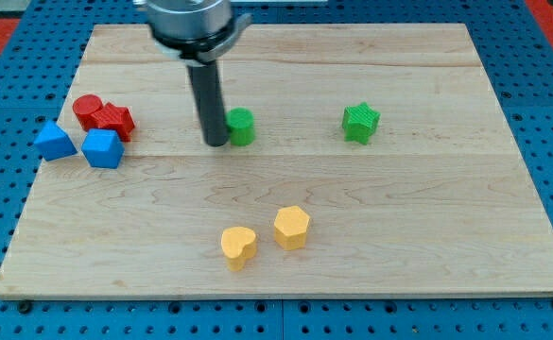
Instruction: Point at the blue triangle
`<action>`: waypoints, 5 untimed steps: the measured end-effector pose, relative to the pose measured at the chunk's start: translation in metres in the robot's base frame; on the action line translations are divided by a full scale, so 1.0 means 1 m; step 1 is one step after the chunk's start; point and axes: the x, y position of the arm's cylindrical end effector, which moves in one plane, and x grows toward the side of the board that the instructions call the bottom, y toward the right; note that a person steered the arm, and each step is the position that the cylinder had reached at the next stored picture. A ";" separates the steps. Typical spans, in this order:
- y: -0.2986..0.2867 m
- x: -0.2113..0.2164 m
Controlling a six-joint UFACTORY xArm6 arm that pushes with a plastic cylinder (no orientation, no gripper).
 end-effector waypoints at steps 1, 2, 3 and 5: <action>0.062 -0.001; 0.096 0.002; 0.026 0.076; -0.235 0.124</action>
